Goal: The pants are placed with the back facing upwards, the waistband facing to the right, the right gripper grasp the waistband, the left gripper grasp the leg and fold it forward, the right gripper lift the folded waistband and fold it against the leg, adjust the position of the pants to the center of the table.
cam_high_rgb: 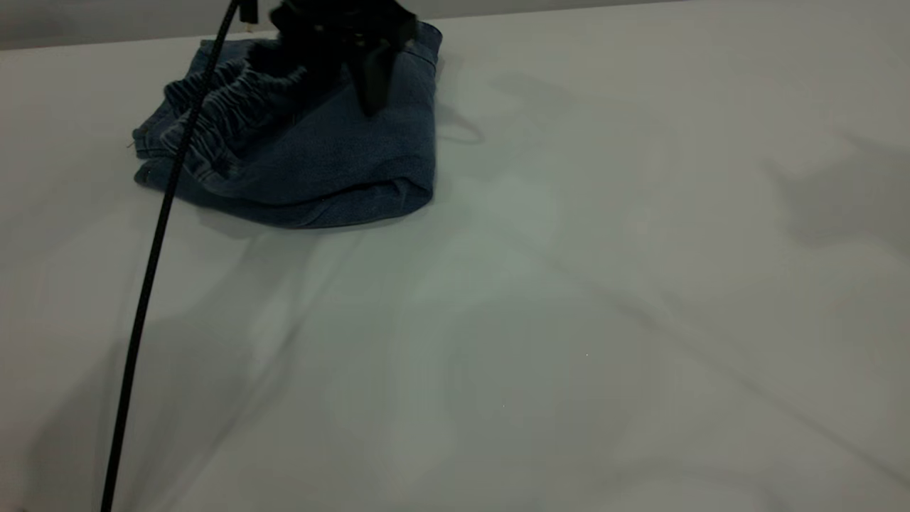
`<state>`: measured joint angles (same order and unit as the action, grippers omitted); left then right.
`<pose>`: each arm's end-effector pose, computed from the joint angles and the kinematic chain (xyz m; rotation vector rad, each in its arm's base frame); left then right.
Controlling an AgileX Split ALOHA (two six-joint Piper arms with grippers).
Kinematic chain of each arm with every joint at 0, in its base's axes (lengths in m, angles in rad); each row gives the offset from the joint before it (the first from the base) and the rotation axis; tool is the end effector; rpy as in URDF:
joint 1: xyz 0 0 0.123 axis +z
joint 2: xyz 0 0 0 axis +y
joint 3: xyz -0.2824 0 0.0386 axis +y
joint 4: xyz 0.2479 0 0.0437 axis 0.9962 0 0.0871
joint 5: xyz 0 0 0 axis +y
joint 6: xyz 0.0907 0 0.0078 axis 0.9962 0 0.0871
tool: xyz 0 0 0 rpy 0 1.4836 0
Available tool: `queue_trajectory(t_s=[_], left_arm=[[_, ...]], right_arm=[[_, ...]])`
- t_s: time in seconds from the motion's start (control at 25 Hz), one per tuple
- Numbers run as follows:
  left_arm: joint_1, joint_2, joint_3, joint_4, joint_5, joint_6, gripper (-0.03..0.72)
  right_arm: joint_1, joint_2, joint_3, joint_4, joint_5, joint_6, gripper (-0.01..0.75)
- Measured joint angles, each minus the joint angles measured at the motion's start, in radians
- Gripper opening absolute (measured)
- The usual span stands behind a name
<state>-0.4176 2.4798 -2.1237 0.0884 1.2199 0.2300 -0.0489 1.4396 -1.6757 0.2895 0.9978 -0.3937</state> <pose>0.4615 -0.1965 0.1302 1.0093 2.8781 0.1163 0.3028 0.0071 0.4546 -0.3346 2.1803 0.1126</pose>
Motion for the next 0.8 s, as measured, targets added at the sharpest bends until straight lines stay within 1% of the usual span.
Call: queue_trajectory(t_s=[0.08, 0.2, 0.48, 0.56, 0.64, 0.8], left_arm=[[0.020, -0.001, 0.000, 0.026, 0.001, 0.000, 0.497], [0.073, -0.001, 0.000, 0.045, 0.001, -0.023, 0.497], [0.190, -0.001, 0.000, 0.044, 0.001, -0.034, 0.497], [0.208, -0.001, 0.000, 0.040, 0.001, -0.034, 0.497], [0.212, -0.001, 0.000, 0.029, 0.001, -0.034, 0.497], [0.203, -0.001, 0.000, -0.057, 0.001, -0.006, 0.497]], right_arm=[[0.000, 0.000, 0.000, 0.000, 0.000, 0.000, 0.576], [0.000, 0.000, 0.000, 0.000, 0.000, 0.000, 0.576], [0.000, 0.000, 0.001, 0.000, 0.000, 0.000, 0.576], [0.000, 0.001, 0.001, 0.000, 0.000, 0.000, 0.576], [0.000, 0.004, 0.001, 0.000, 0.000, 0.000, 0.576], [0.000, 0.009, 0.002, 0.000, 0.000, 0.000, 0.575]])
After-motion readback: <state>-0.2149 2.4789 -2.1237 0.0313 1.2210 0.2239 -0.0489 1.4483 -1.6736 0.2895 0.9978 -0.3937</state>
